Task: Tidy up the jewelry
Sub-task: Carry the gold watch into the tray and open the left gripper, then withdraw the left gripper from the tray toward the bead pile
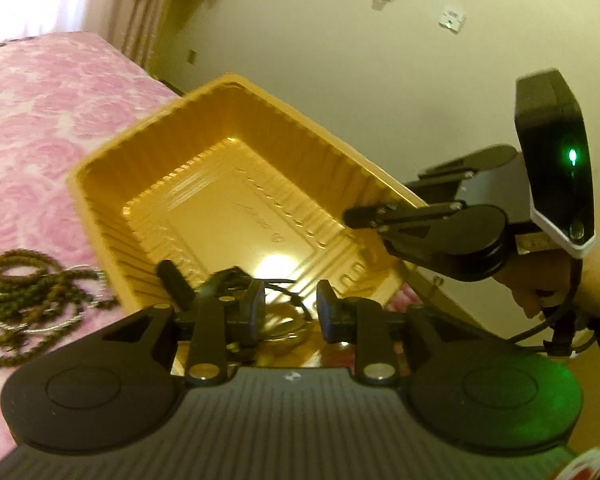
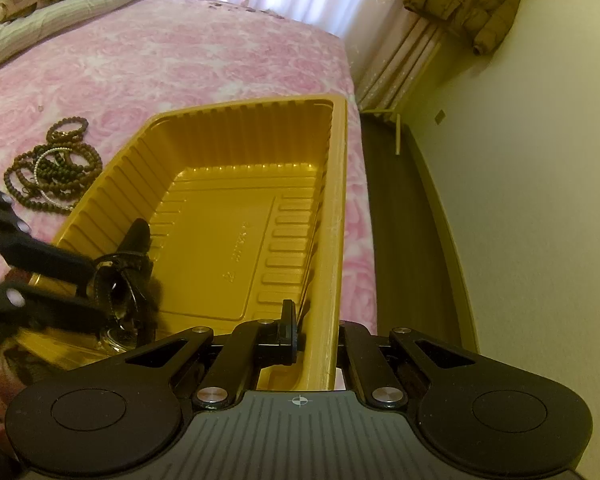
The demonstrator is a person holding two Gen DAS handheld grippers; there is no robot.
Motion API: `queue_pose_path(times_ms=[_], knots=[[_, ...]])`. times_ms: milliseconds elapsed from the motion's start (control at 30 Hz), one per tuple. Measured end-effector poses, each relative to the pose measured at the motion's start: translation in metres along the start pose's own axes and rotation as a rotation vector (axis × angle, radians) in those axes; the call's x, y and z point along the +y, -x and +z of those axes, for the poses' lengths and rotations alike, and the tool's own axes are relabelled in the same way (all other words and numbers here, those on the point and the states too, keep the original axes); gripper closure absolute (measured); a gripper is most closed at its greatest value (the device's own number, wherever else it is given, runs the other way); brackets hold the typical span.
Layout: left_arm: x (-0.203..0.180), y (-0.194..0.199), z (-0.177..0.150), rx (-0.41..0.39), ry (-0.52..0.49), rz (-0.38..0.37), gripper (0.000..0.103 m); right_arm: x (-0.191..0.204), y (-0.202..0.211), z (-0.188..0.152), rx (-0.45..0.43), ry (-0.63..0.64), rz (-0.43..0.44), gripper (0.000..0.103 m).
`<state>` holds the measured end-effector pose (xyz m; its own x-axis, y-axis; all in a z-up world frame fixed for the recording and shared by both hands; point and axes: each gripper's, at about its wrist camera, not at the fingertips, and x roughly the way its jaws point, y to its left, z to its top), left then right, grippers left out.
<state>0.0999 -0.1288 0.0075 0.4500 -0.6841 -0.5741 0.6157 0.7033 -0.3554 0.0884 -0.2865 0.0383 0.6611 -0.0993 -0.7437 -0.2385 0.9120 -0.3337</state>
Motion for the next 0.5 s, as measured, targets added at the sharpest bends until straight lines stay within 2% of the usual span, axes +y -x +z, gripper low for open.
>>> queue_pose_path(times_ms=[200, 500], knots=[[0.029, 0.027, -0.009, -0.044, 0.060, 0.111, 0.076, 0.000, 0.000, 0.000, 0.000, 0.001, 0.000, 0.099], [0.087, 0.060, -0.036, -0.068, 0.113, 0.398, 0.076, 0.001, 0.000, 0.000, 0.001, 0.001, -0.001, 0.099]])
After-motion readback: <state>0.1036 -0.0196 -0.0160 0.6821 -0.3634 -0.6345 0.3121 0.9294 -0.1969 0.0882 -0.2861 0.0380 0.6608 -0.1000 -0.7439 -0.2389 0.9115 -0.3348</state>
